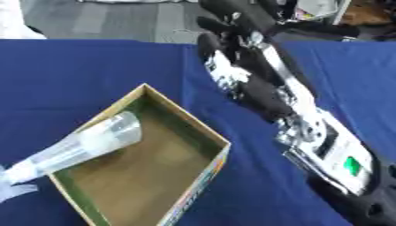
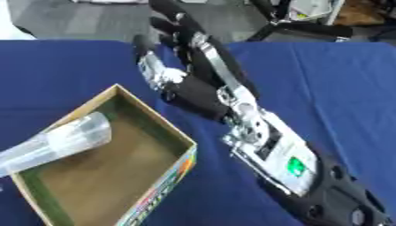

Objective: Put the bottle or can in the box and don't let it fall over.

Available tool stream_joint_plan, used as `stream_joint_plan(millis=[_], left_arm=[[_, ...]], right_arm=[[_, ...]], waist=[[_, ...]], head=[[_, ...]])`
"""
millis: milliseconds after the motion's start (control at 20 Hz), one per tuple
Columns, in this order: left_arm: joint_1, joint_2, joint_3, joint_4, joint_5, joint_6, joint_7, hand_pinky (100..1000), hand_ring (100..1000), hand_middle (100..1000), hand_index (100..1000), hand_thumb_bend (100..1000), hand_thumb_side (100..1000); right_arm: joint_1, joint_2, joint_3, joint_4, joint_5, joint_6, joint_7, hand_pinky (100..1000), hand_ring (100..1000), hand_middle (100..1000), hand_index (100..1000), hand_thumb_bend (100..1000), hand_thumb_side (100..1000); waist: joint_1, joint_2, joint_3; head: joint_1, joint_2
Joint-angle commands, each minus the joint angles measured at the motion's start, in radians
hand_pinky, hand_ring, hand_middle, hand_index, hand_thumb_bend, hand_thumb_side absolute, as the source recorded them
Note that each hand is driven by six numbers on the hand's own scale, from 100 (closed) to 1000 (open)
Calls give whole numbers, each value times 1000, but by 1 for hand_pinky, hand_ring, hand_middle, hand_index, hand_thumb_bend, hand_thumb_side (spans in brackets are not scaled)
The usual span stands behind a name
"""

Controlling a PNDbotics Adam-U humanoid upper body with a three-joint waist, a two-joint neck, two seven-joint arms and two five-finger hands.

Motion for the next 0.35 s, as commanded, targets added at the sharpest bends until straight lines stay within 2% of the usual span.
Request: stream_joint_plan(millis=[50, 250, 350], left_arm=[[-1, 34, 13, -18, 6, -2, 3, 1000, 1000, 1000, 930, 432, 154], [0, 34, 14, -19, 7, -2, 4, 1000, 1000, 1000, 930, 427, 151], [9, 34, 22, -32, 6, -8, 10, 1000, 1000, 1000, 930, 425, 148]], right_arm=[[-8, -39, -48, -22, -55, -19, -4, 1000, 1000, 1000, 1000, 100, 470], [-6, -43, -55, -22, -67, -20, -2, 1000, 1000, 1000, 1000, 100, 470], [21, -70, -83, -22, -68, -34, -18, 1000, 1000, 1000, 1000, 100, 470]], waist=[[6, -23, 0], [6, -23, -2], [13, -23, -29]], head=[[6, 1], [12, 0], [55, -3]])
